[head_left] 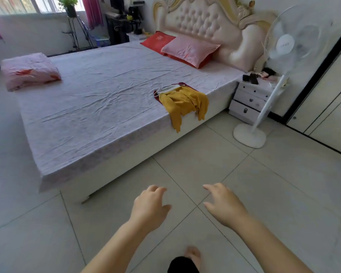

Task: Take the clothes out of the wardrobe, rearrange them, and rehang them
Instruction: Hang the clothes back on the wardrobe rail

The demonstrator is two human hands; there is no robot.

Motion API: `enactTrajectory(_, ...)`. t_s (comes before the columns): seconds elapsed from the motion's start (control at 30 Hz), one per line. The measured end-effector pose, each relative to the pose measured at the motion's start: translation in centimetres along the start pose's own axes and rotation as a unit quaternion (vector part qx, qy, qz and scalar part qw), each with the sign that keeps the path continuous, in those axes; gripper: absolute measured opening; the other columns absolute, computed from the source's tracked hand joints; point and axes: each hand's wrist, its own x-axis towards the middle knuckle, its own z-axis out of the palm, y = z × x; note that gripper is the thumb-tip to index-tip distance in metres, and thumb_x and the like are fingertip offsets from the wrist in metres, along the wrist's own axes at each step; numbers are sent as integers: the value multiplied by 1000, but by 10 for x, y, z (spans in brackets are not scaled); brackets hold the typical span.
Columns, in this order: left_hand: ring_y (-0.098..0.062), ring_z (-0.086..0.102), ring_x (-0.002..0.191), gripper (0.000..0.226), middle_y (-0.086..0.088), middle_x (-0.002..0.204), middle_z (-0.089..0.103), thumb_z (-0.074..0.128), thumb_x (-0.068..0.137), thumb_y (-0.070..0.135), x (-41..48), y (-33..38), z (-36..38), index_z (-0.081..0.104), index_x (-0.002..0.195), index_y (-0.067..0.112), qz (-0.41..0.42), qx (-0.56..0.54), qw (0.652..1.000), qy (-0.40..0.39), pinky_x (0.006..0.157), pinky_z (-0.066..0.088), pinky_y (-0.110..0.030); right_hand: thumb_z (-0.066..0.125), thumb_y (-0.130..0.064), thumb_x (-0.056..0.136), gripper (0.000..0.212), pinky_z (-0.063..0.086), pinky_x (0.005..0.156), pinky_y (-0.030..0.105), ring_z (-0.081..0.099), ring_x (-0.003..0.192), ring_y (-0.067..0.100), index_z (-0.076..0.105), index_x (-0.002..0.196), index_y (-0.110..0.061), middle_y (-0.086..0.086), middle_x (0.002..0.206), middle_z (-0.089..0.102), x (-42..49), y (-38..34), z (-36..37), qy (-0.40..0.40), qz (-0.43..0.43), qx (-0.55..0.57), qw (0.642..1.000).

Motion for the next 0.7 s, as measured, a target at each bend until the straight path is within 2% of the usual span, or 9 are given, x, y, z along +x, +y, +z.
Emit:
enactTrajectory(0.33,-19,40,126,51,4,143,34,49,92,38,192,43,-84,34,139,25,-45,-11,999,18,103,34,-31,51,-29,93,52,36,103,30,38,128,20,35,141,-22,1,138,41,204,26,-105,-15,-27,17,999)
enactTrajectory(0.7,-20,39,127,52,3,144,33,49,92,38,428,35,-145,33,140,26,-36,-36,999,-13,103,36,-33,50,-30,93,52,38,101,31,36,129,19,34,142,-24,0,140,38,429,33,-171,-20,4,15,1000)
